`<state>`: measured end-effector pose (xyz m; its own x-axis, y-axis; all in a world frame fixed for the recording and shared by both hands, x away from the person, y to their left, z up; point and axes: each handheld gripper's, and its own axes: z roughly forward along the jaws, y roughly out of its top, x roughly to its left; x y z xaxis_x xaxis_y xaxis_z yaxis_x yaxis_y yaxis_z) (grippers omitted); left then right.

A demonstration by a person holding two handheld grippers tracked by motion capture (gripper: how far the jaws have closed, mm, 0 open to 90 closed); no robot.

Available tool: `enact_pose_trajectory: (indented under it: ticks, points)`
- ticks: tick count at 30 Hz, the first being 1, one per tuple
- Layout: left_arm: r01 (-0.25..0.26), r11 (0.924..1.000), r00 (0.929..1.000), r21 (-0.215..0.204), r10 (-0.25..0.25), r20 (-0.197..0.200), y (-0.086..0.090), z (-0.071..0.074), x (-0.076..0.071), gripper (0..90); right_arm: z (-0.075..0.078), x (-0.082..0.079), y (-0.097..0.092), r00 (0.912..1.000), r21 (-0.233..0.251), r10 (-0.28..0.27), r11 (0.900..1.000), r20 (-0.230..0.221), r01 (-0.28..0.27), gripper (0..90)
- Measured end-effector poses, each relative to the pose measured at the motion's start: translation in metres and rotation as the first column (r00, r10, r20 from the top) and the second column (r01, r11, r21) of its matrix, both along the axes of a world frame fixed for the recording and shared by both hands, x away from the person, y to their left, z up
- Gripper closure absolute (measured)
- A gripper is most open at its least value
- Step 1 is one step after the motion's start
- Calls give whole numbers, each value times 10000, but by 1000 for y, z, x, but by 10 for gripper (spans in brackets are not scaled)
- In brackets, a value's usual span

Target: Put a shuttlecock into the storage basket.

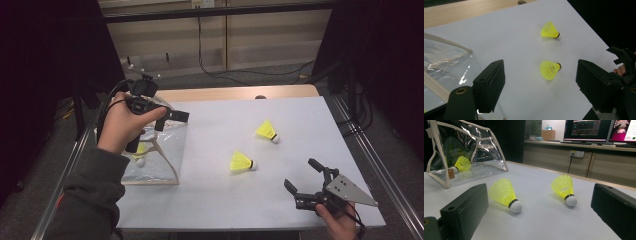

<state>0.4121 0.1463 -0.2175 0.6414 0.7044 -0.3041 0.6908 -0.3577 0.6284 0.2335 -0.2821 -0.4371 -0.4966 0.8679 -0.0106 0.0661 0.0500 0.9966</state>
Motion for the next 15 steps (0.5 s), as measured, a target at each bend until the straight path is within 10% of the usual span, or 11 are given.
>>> enact_pose_trajectory:
  ticks: [15]
  points:
    - [186,9997,9998,-145,-187,-51,-8,-8,-3,237,0,0,0,10000,3,19,10000,-3,-19,9]
